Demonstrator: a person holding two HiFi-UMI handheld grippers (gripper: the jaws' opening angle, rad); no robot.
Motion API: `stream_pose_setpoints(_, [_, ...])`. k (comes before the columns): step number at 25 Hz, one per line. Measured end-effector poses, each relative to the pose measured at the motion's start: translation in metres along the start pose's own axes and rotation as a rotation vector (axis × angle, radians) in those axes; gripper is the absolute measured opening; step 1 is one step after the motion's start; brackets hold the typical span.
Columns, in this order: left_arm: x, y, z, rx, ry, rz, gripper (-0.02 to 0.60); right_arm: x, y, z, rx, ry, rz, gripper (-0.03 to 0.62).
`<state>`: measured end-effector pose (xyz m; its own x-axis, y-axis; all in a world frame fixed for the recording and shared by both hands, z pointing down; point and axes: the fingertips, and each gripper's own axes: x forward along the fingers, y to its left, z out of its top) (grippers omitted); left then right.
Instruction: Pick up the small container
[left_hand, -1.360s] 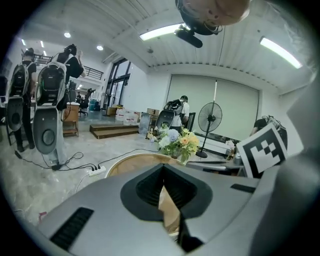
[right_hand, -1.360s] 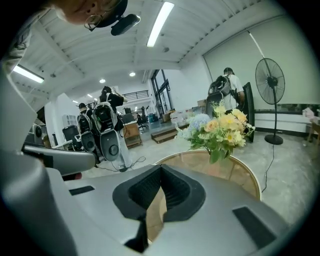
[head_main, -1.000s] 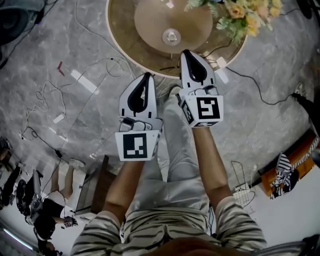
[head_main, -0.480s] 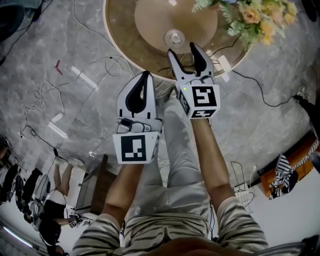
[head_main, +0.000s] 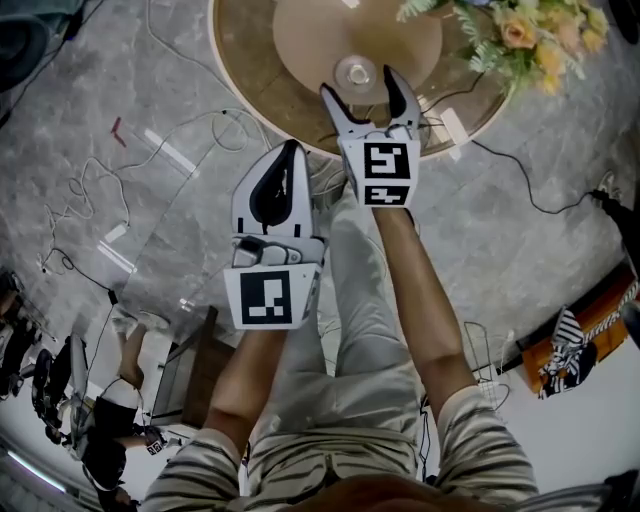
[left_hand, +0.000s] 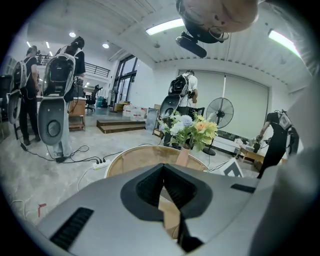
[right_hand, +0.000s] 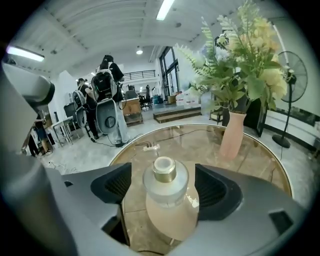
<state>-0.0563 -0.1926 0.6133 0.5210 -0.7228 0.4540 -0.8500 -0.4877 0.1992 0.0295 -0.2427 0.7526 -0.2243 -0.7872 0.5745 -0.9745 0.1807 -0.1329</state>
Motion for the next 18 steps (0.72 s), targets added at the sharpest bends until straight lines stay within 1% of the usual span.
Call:
stream_pose_setpoints(6, [0.001, 0.002, -0.001, -0.001, 0.005, 0.004, 0.000, 0.019, -0.002, -0.011, -0.017, 0.032, -0.005, 0.395])
stream_pose_setpoints(10, [0.004, 0.005, -0.004, 0.004, 0.014, 0.011, 0.000, 0.025, -0.002, -0.011, -0.028, 0.029, -0.018, 0.394])
stream_pose_setpoints(18, [0.013, 0.005, -0.008, -0.002, 0.023, 0.005, 0.000, 0.038, -0.002, -0.020, -0.036, 0.061, -0.022, 0.382])
